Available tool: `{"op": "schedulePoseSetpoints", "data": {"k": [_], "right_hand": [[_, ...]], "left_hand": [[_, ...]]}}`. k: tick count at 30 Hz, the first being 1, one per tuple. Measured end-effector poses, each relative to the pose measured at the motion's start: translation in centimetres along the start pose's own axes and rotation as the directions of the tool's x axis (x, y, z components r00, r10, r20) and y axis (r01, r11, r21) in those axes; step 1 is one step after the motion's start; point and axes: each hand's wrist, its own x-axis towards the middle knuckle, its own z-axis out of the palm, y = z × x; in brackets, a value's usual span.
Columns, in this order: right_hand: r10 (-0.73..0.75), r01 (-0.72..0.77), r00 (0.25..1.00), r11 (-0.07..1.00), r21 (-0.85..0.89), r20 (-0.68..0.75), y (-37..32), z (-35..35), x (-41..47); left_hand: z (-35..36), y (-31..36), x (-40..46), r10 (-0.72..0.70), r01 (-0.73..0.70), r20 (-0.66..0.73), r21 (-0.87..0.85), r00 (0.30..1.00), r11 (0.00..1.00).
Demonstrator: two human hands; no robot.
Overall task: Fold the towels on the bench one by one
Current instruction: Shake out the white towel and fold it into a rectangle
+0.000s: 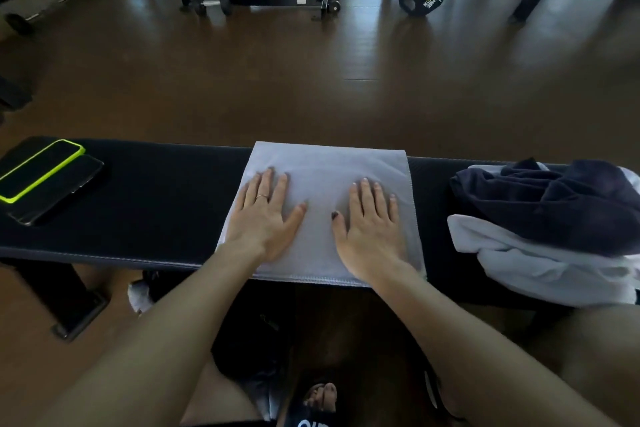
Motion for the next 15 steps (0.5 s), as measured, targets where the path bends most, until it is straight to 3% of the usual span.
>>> {"op": "schedulePoseSetpoints", "data": {"k": [3,9,15], "right_hand": [[0.006,-0.007,1.000,0.999,0.035,0.022,-0.5,-0.8,0.5],[-0.084,0.094,0.992,0.991,0.100,-0.097,-2.5,-3.1,5.4],[0.079,-0.081,0.997,0.995,0.066,0.022,2.3,-1.6,8.1]], "left_hand": [[-0.7,0.4,0.2,-0.016,0.015,0.022,0.011,1.000,1.000],[-3.0,2.4,4.0,0.050,-0.046,-0.126,0.038,0.991,0.998],[-0.7,-0.5,6.0,-0.059,0.059,-0.020,0.004,0.998,0.998]]}}
